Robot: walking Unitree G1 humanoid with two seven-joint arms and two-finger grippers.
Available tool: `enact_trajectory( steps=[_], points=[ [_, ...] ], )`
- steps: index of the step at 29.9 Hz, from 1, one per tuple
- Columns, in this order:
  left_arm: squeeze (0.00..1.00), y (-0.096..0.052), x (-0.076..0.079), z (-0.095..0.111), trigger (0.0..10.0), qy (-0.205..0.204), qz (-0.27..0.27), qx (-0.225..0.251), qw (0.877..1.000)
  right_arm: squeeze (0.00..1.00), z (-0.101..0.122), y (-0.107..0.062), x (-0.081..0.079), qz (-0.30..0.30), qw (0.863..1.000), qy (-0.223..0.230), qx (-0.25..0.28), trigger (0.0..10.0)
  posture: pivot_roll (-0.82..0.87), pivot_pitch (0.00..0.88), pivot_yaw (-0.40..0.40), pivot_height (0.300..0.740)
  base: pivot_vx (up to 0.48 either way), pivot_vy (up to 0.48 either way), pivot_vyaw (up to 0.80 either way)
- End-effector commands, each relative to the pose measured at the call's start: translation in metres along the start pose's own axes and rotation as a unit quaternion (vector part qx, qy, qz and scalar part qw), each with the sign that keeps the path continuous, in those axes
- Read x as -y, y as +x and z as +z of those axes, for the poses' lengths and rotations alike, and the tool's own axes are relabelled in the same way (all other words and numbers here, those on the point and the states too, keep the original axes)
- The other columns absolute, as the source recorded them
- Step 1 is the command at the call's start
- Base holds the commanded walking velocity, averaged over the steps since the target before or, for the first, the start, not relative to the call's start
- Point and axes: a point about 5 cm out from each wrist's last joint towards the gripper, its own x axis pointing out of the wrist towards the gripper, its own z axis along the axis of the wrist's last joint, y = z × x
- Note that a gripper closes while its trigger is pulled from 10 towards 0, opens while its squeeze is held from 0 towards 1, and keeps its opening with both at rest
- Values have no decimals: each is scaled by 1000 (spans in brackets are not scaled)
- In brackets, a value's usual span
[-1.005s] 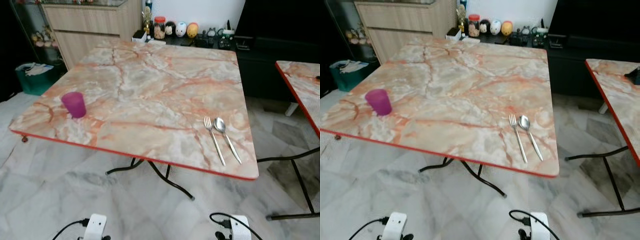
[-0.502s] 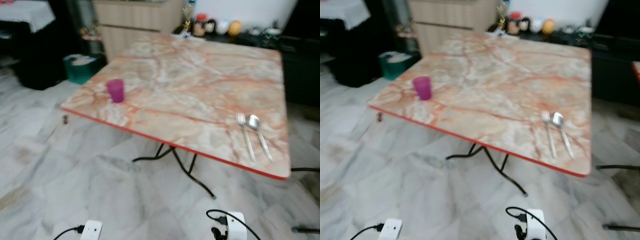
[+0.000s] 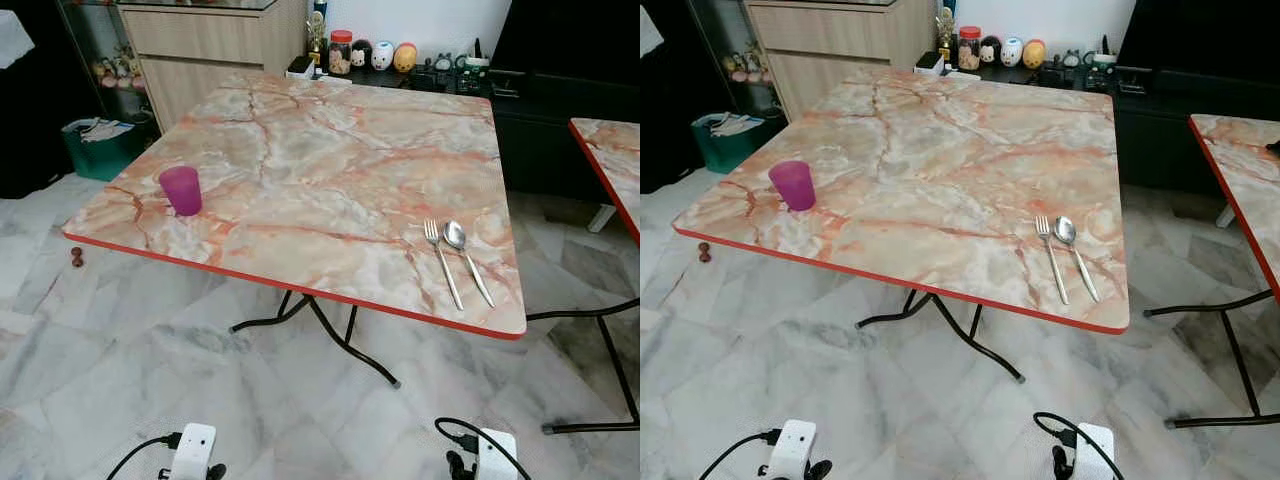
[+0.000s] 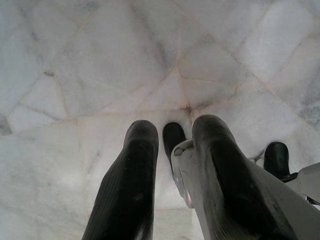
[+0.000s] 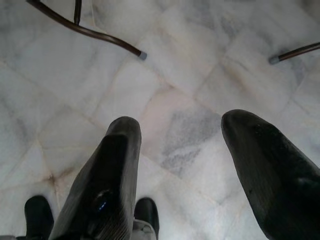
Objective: Setting the table
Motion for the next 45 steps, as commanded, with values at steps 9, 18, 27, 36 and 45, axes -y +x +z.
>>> enact_trajectory(
  steps=[9,18,27,36,45],
  points=[
    [0,-2,-3,-9,10000,-3,4,-14,1000,0,5,-2,3,-11,999,21,42,10000,-11,0,-31,740,0,0,0],
    [0,-2,-3,-7,10000,-2,5,-13,1000,0,88,-60,4,3,938,-2,345,10000,-7,0,-34,740,0,0,0],
    [0,-1,-1,-5,10000,-1,5,-9,1000,0,95,-74,2,5,944,5,330,10000,-2,0,-33,740,0,0,0],
    [0,-1,-4,-2,10000,-9,10,-3,1000,0,162,-57,-3,14,924,1,383,10000,-2,0,-26,740,0,0,0],
    [0,-1,-9,-1,10000,-18,18,-3,1000,0,187,-53,-6,12,915,-2,404,10000,7,0,-28,740,27,0,292]
  ],
)
